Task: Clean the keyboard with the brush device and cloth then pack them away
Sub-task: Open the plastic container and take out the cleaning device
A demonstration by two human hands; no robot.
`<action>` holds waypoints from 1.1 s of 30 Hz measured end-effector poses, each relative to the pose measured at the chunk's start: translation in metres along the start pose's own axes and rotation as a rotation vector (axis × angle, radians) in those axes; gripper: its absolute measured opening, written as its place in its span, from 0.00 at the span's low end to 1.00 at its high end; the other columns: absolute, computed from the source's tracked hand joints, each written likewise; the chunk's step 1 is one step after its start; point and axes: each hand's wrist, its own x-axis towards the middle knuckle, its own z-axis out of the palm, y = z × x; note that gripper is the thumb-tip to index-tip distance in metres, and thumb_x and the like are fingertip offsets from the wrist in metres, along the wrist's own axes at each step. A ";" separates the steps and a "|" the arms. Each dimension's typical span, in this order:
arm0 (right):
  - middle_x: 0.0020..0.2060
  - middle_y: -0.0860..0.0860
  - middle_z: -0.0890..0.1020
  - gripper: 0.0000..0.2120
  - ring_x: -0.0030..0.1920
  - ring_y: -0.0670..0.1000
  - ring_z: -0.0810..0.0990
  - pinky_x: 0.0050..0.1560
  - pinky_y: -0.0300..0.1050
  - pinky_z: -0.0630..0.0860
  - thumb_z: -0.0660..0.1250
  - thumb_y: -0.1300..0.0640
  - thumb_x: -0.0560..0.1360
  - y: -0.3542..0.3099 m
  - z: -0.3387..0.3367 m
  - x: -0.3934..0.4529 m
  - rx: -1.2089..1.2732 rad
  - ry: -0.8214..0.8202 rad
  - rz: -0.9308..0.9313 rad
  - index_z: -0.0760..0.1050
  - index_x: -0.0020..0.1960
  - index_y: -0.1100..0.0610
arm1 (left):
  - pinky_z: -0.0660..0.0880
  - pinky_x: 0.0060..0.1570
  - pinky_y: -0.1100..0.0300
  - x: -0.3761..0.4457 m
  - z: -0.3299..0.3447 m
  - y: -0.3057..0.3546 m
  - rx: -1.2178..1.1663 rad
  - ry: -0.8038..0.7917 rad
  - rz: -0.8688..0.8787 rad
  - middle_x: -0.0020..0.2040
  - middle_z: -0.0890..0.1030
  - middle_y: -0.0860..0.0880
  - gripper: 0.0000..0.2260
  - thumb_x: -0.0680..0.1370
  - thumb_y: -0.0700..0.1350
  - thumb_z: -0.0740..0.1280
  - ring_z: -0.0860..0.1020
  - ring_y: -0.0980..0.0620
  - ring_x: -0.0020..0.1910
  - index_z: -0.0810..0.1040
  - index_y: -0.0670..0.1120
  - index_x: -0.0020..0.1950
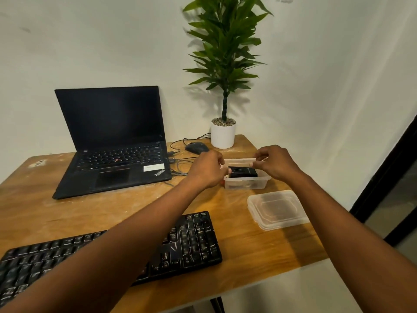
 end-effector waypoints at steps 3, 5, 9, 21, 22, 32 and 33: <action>0.54 0.50 0.85 0.18 0.51 0.49 0.82 0.53 0.45 0.78 0.79 0.53 0.73 -0.004 0.010 0.012 -0.021 -0.072 -0.044 0.83 0.62 0.54 | 0.78 0.60 0.48 0.005 0.007 -0.006 0.066 0.007 0.076 0.63 0.81 0.47 0.21 0.78 0.55 0.74 0.79 0.46 0.61 0.79 0.47 0.67; 0.54 0.49 0.85 0.20 0.52 0.49 0.82 0.53 0.44 0.78 0.80 0.53 0.72 -0.003 0.014 0.020 -0.037 -0.139 -0.066 0.83 0.62 0.54 | 0.72 0.69 0.47 0.007 0.011 -0.009 0.095 0.008 0.154 0.71 0.76 0.44 0.25 0.81 0.53 0.71 0.73 0.44 0.71 0.73 0.45 0.74; 0.54 0.48 0.85 0.21 0.55 0.49 0.83 0.55 0.42 0.77 0.81 0.54 0.71 0.003 0.018 0.034 -0.023 -0.264 -0.087 0.84 0.62 0.53 | 0.52 0.81 0.43 0.011 0.019 -0.014 0.216 -0.044 0.248 0.83 0.60 0.43 0.32 0.84 0.53 0.64 0.57 0.44 0.82 0.56 0.44 0.84; 0.58 0.50 0.85 0.23 0.54 0.48 0.81 0.57 0.42 0.75 0.81 0.63 0.70 0.001 0.026 0.048 -0.152 -0.437 -0.168 0.83 0.64 0.55 | 0.45 0.82 0.43 0.018 0.037 -0.030 0.203 -0.051 0.292 0.85 0.51 0.44 0.31 0.87 0.56 0.56 0.48 0.45 0.84 0.50 0.45 0.85; 0.58 0.50 0.85 0.23 0.54 0.48 0.81 0.57 0.42 0.75 0.80 0.63 0.70 0.000 0.026 0.048 -0.156 -0.432 -0.170 0.83 0.64 0.55 | 0.45 0.81 0.43 0.019 0.037 -0.030 0.205 -0.050 0.294 0.85 0.51 0.44 0.31 0.87 0.57 0.56 0.48 0.45 0.84 0.50 0.45 0.85; 0.59 0.51 0.85 0.29 0.53 0.47 0.81 0.56 0.40 0.77 0.84 0.54 0.66 -0.004 0.023 0.038 -0.151 -0.285 -0.176 0.82 0.65 0.54 | 0.43 0.80 0.35 0.013 0.026 -0.035 0.227 -0.012 0.201 0.85 0.51 0.45 0.32 0.87 0.60 0.54 0.48 0.44 0.84 0.49 0.47 0.85; 0.59 0.51 0.85 0.30 0.53 0.47 0.81 0.56 0.41 0.78 0.84 0.54 0.65 -0.005 0.021 0.037 -0.135 -0.263 -0.168 0.82 0.65 0.53 | 0.43 0.80 0.35 0.012 0.023 -0.035 0.229 -0.012 0.198 0.85 0.51 0.45 0.32 0.87 0.60 0.53 0.48 0.44 0.84 0.49 0.47 0.85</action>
